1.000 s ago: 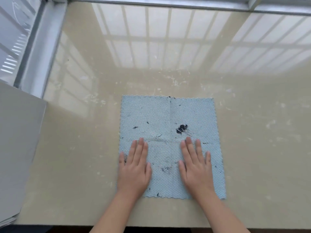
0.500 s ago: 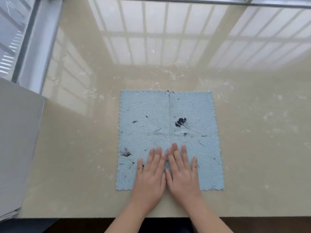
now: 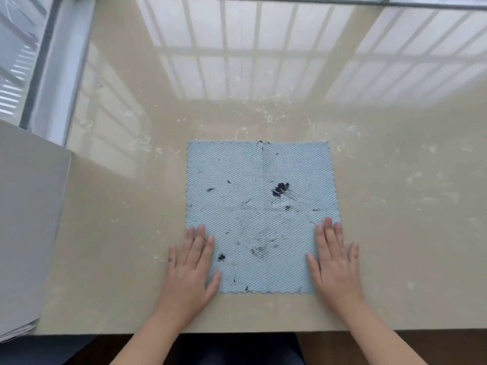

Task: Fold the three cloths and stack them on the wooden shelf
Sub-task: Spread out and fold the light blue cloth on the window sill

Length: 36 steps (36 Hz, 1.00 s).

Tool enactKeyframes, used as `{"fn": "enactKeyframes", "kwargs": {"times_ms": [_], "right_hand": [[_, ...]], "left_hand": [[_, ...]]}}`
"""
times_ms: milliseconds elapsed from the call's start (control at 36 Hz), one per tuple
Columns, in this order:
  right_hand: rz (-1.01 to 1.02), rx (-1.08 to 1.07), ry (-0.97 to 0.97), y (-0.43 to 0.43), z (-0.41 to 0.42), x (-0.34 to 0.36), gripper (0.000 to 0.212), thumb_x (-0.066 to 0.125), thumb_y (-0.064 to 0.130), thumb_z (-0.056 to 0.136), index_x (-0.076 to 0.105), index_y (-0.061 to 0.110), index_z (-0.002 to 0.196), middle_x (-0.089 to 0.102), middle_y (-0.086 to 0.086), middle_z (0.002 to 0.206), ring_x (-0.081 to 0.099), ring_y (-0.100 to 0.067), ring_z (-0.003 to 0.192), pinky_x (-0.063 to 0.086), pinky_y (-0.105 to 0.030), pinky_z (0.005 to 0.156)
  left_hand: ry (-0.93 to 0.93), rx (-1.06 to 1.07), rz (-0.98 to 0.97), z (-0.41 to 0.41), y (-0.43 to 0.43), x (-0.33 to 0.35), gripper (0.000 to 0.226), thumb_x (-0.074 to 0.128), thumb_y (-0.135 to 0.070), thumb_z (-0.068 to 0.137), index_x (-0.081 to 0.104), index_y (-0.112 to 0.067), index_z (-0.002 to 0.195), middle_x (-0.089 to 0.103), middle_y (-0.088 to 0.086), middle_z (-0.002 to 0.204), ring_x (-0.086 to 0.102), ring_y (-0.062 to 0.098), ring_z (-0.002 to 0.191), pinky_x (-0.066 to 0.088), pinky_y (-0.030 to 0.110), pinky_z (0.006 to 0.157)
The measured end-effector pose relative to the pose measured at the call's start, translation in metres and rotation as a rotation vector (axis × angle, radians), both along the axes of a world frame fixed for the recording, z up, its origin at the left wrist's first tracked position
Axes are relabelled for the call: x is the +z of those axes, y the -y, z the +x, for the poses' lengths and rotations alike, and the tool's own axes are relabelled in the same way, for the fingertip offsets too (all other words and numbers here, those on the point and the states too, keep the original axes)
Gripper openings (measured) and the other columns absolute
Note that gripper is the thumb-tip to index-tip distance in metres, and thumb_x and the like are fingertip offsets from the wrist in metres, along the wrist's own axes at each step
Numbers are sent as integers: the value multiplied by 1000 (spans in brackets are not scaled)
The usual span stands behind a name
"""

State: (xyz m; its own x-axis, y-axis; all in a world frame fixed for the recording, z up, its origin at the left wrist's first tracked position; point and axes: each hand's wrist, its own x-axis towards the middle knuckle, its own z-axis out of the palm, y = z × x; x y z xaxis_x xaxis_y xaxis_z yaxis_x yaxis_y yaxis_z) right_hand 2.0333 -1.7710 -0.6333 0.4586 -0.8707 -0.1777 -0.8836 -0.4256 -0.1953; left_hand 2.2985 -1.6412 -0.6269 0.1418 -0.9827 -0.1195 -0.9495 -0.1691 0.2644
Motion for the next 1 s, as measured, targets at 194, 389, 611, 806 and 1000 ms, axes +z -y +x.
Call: {"fn": "enactKeyframes", "kwargs": {"times_ms": [194, 389, 611, 806, 1000], "right_hand": [[-92, 470, 74, -27, 15, 18, 76, 43, 38, 76, 27, 5, 142, 24, -9, 153, 15, -25, 142, 12, -44, 111], [-183, 617, 119, -35, 32, 26, 25, 49, 12, 70, 52, 12, 94, 48, -1, 80, 42, -21, 75, 32, -30, 63], [-216, 549, 90, -21, 46, 22, 16, 41, 3, 71, 40, 18, 78, 45, 2, 69, 38, -16, 62, 33, -26, 46], [-126, 399, 32, -7, 48, 29, 38, 53, 0, 49, 34, 18, 77, 48, 1, 67, 44, -17, 56, 31, -26, 41], [165, 211, 10, 21, 22, 40, 57, 68, -4, 31, 34, 21, 68, 43, 8, 63, 47, -18, 55, 16, -15, 45]], "left_hand": [[18, -409, -45, -32, 15, 16, 80, 70, -45, 51, 47, -12, 120, 58, 10, 130, 40, 25, 124, 48, 47, 91], [40, -360, -239, -58, 20, 5, 19, 47, -7, 72, 50, -10, 90, 51, 11, 109, 50, 24, 87, 40, 32, 58], [59, -225, -244, -66, 41, 12, 20, 39, 1, 67, 36, -17, 76, 58, 3, 70, 48, 18, 56, 35, 26, 41], [42, -76, -1, -57, 57, 25, 46, 53, 5, 34, 37, -16, 71, 48, 3, 60, 48, 21, 49, 33, 26, 42], [-173, 73, 221, -21, 56, 40, 32, 66, -1, 38, 49, -17, 59, 44, -5, 60, 51, 22, 51, 24, 24, 44]]}}
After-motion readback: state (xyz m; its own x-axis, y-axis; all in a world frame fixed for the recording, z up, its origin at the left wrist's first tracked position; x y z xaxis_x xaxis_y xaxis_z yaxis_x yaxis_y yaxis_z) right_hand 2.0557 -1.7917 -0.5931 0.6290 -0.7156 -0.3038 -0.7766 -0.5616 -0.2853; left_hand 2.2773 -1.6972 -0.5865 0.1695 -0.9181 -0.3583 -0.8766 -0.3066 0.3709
